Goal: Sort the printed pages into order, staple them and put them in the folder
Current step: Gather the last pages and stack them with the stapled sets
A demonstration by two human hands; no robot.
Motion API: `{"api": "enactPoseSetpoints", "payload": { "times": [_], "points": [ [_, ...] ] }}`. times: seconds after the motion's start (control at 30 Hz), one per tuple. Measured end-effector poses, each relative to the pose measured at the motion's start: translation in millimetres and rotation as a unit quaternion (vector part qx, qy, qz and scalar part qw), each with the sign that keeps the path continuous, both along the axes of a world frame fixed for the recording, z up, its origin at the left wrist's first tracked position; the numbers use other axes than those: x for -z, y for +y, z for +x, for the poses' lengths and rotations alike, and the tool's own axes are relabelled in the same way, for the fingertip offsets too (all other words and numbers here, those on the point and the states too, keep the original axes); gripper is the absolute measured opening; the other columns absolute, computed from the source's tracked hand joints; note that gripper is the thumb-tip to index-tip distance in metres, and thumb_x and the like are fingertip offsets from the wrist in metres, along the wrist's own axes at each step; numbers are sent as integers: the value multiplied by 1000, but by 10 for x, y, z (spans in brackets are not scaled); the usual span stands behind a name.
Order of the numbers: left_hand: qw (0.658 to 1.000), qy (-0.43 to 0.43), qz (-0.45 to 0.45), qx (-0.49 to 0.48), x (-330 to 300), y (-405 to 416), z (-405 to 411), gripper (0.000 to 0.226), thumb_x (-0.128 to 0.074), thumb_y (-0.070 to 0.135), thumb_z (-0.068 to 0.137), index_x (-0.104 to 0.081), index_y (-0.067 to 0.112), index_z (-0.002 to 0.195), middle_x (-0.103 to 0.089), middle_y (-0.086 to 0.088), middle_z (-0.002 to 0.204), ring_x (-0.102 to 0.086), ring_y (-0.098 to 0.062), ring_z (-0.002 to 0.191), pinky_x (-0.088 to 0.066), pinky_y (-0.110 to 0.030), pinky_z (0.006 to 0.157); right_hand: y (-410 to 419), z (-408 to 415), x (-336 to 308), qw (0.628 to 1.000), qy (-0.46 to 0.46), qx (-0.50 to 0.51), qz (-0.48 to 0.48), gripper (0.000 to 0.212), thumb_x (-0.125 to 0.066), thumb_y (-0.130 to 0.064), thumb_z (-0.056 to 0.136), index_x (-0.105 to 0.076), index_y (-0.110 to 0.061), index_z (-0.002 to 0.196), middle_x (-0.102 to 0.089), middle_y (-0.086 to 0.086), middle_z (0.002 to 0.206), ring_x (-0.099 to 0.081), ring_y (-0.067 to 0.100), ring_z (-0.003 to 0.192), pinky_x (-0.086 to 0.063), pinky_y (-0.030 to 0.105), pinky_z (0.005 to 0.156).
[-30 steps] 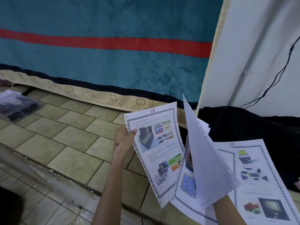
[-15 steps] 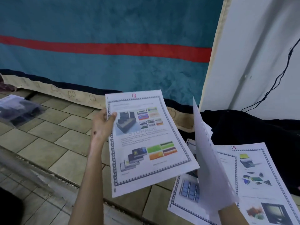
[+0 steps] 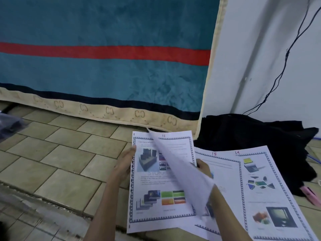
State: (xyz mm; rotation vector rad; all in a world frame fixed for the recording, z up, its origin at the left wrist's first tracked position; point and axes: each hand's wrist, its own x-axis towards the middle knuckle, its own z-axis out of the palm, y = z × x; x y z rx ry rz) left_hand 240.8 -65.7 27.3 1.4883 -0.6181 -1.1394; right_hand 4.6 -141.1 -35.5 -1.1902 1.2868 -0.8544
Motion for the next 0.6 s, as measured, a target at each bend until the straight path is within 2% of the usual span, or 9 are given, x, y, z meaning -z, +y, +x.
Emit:
{"api": "enactPoseSetpoints", "payload": {
  "times": [0.07,0.1,0.17,0.23,0.37,0.43,0.47,0.53,0.6],
  "points": [
    [992,114,3,49,63,-11,-6,52,-35,51,95,-68,11,102,-73,-14,95,-70,-28,82,-57,-37,70,28,16,-53,998,51,-24,-23,6,-58,-16,87,-62,-13,86,-68,8,88,-61,22,78,-47,31,70],
    [990,118,13,72,96,-13,-14,53,-40,54,92,-67,11,108,-72,-15,101,-69,-30,91,-57,-39,75,29,14,-33,997,63,-41,-32,4,-58,-14,89,-61,-15,86,-67,6,89,-61,20,77,-46,30,68],
    [994,30,31,97,154,-1,-28,38,-63,39,84,-66,11,109,-71,-13,105,-67,-31,98,-57,-36,76,42,-1,-16,997,54,-51,-33,9,-61,-13,88,-56,-19,83,-63,3,87,-60,20,79,-46,28,66],
    [995,-66,32,68,181,-8,-17,25,-69,16,81,-65,11,105,-70,-11,106,-68,-27,91,-58,-31,68,62,-17,-30,998,22,-43,-27,15,-66,-11,85,-53,-17,90,-62,5,93,-60,21,86,-50,30,72],
    [994,-11,-16,110,-3,-38,-11,25,-67,13,81,-65,12,106,-70,-14,109,-69,-28,95,-54,-46,85,92,-70,-128,994,-111,-6,14,53,-76,-13,78,-46,-20,121,-65,-1,111,-65,20,101,-55,43,88],
    [991,-3,-35,127,-159,-87,-66,17,-61,7,85,-65,14,101,-73,-9,101,-70,-25,91,-58,-41,78,106,-165,-216,986,-162,-11,50,49,-76,-19,78,-54,-14,121,-70,4,111,-68,24,100,-56,45,87],
    [990,5,-45,134,-247,-120,-113,18,-57,4,88,-64,13,102,-73,-8,101,-71,-23,88,-59,-37,73,126,-223,-282,981,-178,-33,65,41,-73,-20,80,-59,-12,118,-72,5,108,-70,24,98,-57,41,83],
    [983,45,-59,165,-396,-192,-246,19,-52,9,91,-62,10,107,-68,-13,111,-71,-23,89,-59,-36,72,148,-342,-381,977,-189,-69,75,31,-69,-19,82,-65,-10,111,-73,5,103,-70,21,96,-58,33,77],
    [970,107,-60,209,-476,-296,-381,35,-43,32,94,-60,11,115,-65,-15,119,-67,-26,100,-57,-41,82,141,-495,-445,977,-198,-54,54,37,-69,-22,77,-65,-11,112,-72,5,107,-69,22,100,-57,35,81]
  ]
}}
